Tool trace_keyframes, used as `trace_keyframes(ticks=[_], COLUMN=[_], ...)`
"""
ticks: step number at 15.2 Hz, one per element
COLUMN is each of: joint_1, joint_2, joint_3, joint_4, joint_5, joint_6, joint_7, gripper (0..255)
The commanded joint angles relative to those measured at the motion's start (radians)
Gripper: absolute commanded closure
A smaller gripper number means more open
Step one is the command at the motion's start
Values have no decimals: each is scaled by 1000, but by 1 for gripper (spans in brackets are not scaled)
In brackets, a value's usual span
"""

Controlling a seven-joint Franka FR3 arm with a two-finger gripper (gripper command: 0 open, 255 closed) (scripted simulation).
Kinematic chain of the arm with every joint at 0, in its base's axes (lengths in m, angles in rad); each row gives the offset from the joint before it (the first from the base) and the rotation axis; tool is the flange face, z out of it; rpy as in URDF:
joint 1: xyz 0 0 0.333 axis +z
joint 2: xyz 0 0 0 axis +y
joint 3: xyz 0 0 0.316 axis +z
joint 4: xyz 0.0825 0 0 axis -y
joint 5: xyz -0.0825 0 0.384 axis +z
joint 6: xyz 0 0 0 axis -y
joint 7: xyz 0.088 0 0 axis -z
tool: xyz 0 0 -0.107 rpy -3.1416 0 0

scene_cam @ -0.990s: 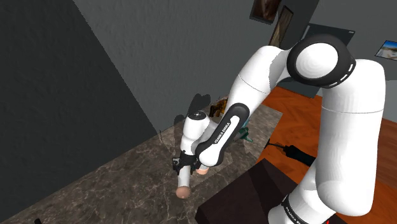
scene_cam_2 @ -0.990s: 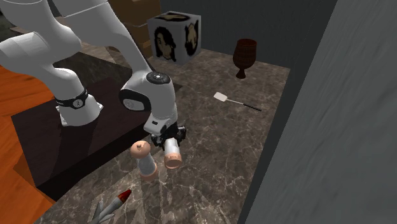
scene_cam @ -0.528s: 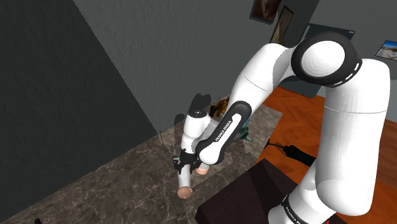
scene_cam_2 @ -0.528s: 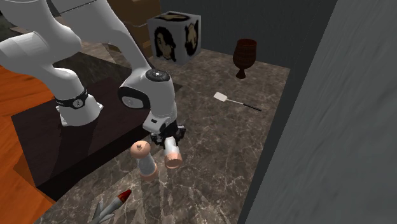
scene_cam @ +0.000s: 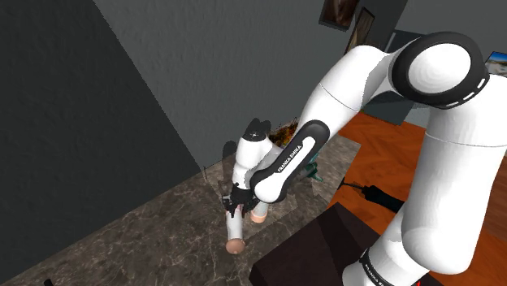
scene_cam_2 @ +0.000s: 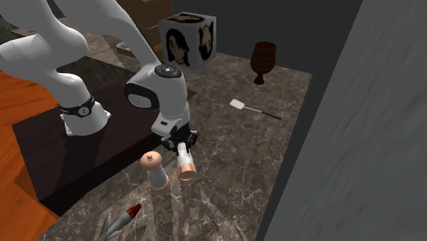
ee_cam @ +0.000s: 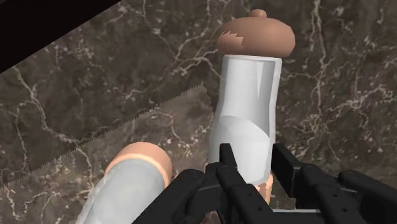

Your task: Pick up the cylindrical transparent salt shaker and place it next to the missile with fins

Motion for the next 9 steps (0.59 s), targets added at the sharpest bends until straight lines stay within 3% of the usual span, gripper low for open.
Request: trace_keyframes(ticks=[1, 2, 3, 9], joint_1=[144, 344, 393, 431], joint_2=[1, 15, 19, 126], joint_3=[-118, -290, -331, -384], joint_4=[-36, -53, -55, -17], joint_5=[-152, -314, -323, -358], joint_6=[75, 133, 143, 216], joint_7=[222, 465, 491, 527], gripper=[0, 0, 0, 0])
